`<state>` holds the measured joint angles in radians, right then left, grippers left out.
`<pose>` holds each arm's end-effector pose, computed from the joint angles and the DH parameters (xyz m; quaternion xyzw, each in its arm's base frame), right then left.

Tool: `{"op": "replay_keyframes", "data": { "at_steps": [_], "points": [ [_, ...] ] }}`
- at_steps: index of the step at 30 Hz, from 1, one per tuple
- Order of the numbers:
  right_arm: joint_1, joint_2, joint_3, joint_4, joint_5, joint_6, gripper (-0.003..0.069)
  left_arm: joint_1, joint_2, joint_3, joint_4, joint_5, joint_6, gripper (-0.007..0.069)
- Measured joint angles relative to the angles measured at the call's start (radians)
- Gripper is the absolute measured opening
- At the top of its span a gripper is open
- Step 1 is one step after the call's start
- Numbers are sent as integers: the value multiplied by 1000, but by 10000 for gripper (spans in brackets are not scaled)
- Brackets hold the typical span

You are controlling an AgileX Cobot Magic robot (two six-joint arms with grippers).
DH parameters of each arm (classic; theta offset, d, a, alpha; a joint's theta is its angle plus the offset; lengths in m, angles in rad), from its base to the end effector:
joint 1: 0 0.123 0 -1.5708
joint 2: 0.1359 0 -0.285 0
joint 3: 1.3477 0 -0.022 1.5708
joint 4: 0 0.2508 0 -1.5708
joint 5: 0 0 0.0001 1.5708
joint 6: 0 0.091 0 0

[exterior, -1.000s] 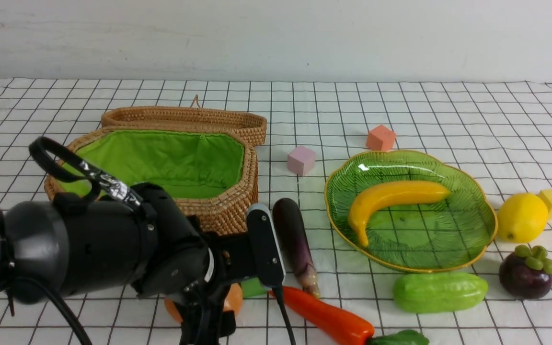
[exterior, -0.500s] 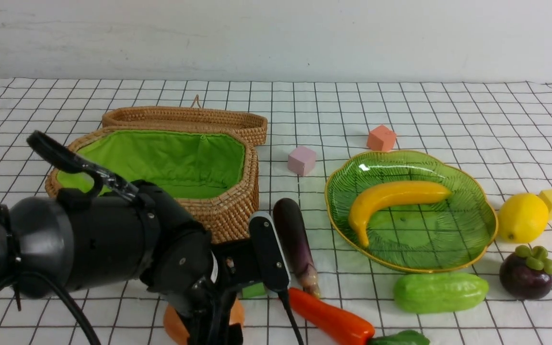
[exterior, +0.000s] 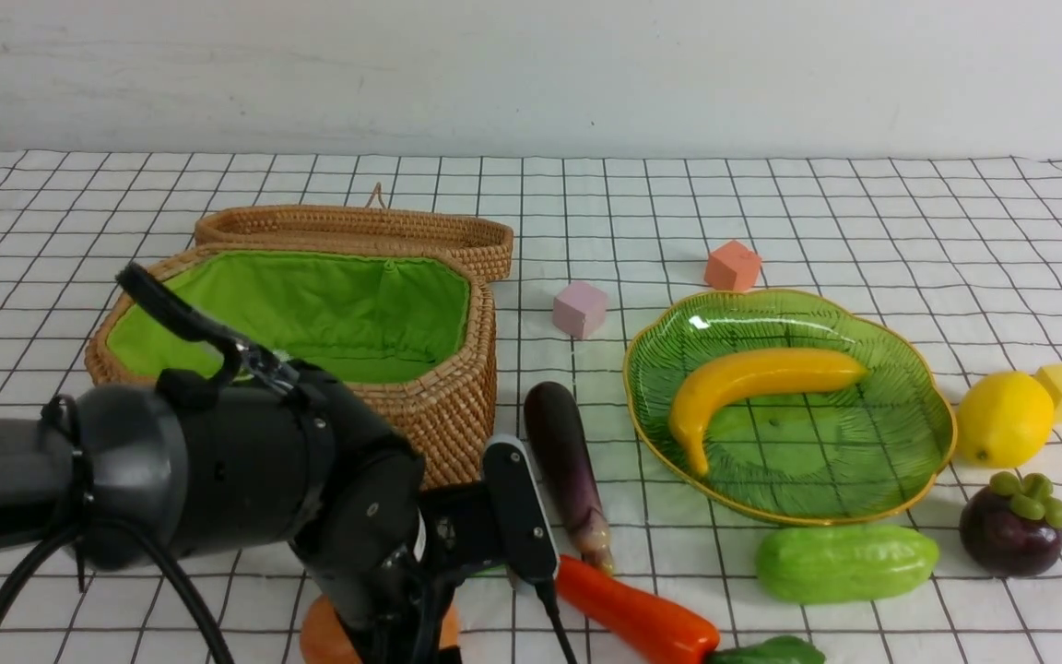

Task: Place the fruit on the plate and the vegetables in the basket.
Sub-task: Grab a potato with your left arm and place it in the basket on the left

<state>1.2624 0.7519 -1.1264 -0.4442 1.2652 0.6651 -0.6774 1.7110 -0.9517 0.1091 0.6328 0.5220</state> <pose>0.0641 0.0784 0.4175 -0.2497 0.8695 0.1746 0.3886 0.2465 -0.1908 0.1707 0.5910 0.7948 0.0274 0.1349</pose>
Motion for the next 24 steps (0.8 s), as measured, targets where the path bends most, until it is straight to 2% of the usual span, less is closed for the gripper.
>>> {"op": "replay_keyframes", "data": {
  "at_steps": [6, 10, 13, 14, 15, 16, 18, 20, 21, 22, 24],
  "points": [
    [0, 0, 0, -2, 0, 0, 162, 0, -109, 16, -17, 79, -31, 589],
    [0, 0, 0, -31, 0, 3, 162, -1, -269, -44, 3, 143, -143, 589],
    [0, 0, 0, -47, 0, 17, 162, -1, -347, -98, 79, 143, -214, 589],
    [0, 0, 0, -64, -1, 30, 162, 0, -389, -148, 165, 127, -254, 589],
    [0, 0, 0, -64, -2, 31, 162, 1, -392, -153, 188, 122, -261, 589],
    [0, 0, 0, -85, -15, 41, 162, 16, -400, -192, 262, 93, -280, 589],
    [0, 0, 0, -145, -49, 74, 162, 63, -382, -232, 326, 46, -292, 589],
    [0, 0, 0, -217, -87, 111, 162, 134, -332, -262, 350, 8, -294, 589],
    [0, 0, 0, -233, -92, 115, 162, 134, -326, -262, 351, 5, -292, 589],
    [0, 0, 0, -291, -126, 148, 162, 200, -258, -283, 359, -12, -274, 589],
    [0, 0, 0, -331, -158, 164, 163, 245, -176, -299, 364, -26, -248, 589]
  ]
}}
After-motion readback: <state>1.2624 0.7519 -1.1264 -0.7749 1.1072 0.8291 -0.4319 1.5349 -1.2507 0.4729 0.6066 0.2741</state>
